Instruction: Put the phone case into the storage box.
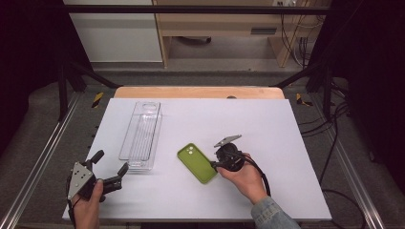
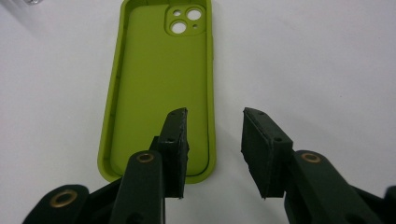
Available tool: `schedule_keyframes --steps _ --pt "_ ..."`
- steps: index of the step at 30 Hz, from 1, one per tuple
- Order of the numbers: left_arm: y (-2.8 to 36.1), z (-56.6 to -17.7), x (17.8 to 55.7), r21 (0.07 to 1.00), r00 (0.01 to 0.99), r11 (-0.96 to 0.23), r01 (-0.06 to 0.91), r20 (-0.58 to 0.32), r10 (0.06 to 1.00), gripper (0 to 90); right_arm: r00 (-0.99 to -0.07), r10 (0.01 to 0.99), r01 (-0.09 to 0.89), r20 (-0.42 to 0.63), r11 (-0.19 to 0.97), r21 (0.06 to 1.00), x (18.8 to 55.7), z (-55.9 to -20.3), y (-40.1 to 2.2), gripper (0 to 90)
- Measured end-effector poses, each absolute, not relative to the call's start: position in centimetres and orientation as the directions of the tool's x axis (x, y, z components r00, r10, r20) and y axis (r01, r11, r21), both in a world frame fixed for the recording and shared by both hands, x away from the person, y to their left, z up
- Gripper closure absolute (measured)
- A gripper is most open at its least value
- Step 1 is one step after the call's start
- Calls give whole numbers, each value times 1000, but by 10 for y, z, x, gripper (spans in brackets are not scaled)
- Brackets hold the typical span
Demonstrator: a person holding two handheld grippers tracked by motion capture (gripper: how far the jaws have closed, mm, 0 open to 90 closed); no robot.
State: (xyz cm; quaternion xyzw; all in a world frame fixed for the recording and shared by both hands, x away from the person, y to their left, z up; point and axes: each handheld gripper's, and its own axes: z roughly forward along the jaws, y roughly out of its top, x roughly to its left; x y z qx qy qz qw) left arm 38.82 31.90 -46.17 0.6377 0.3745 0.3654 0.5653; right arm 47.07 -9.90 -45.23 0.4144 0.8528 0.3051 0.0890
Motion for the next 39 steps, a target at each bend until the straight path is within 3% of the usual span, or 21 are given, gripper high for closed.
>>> schedule_keyframes --steps 39 --pt "317 -462 390 993 460 -92 70 50 886 17 -595 784 725 175 430 538 481 -473 -94 799"
